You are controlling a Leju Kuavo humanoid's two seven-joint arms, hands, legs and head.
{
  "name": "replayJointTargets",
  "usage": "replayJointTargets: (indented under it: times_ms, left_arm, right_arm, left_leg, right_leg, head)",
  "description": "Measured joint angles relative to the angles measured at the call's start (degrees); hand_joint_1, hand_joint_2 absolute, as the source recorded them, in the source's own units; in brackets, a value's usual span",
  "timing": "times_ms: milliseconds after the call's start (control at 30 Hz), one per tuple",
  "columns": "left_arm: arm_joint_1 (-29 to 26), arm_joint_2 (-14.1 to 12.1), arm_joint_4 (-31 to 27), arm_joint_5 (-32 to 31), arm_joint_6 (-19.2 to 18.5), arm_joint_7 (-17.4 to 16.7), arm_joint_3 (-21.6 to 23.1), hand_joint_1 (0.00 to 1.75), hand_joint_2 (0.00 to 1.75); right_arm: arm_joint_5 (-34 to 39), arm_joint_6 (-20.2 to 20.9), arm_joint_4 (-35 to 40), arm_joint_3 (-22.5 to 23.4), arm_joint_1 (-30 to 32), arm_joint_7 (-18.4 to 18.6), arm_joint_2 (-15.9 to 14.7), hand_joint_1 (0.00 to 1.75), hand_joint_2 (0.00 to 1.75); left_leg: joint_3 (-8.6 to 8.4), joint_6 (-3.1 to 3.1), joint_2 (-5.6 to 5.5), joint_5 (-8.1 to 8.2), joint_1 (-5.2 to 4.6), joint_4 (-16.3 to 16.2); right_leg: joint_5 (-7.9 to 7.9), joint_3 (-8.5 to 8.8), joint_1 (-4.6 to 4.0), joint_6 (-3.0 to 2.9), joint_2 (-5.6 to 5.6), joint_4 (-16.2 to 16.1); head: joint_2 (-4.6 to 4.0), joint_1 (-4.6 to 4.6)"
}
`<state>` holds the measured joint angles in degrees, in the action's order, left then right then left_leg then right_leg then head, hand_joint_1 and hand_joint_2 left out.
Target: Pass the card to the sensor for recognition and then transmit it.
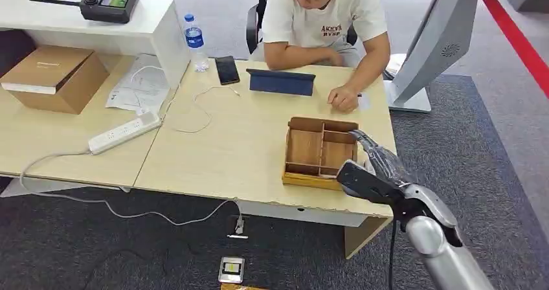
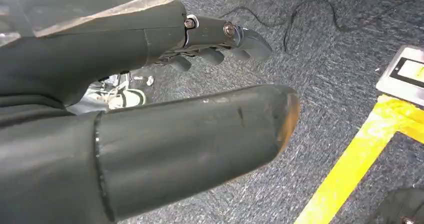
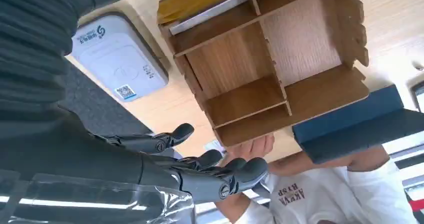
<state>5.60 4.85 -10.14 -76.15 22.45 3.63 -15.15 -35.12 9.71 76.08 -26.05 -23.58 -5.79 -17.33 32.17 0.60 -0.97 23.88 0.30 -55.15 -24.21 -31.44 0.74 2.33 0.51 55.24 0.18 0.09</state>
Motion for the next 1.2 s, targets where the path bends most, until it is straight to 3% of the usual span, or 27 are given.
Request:
replayJointTargets:
  times_ms: [267,1033,1200]
  left_arm:
    - [0.0,0.3,0.0,0.8,0.2,-0.9,0.1,0.0,0.0]
    - [0.1,1.0,0.0,1.9,0.2,-1.2,0.1,0.0,0.0]
    - [0.2,1.1,0.0,2.4,0.2,-1.7,0.1,0.0,0.0]
  right_arm:
    - [-13.2,-4.5,1.7,-1.6,0.9,1.6,-0.1,0.0,1.75]
    - [-24.4,-7.6,-0.8,-3.1,2.0,0.9,0.8,0.0,1.75]
    - [-29.6,-13.8,-4.0,-3.5,2.0,3.0,3.0,0.0,1.75]
  left_leg:
    - [0.0,0.0,0.0,0.0,0.0,0.0]
    - [0.01,0.0,0.0,0.0,0.0,0.0]
    - [0.01,0.0,0.0,0.0,0.01,0.0]
  right_leg:
    - [0.0,0.0,0.01,0.0,0.0,0.0]
    - [-0.01,0.0,0.0,0.0,0.0,0.0]
    - [-0.01,0.0,-0.01,-0.01,0.0,0.0]
  head:
    - [0.02,-0.02]
    - [0.02,0.0]
    - [0.0,0.0]
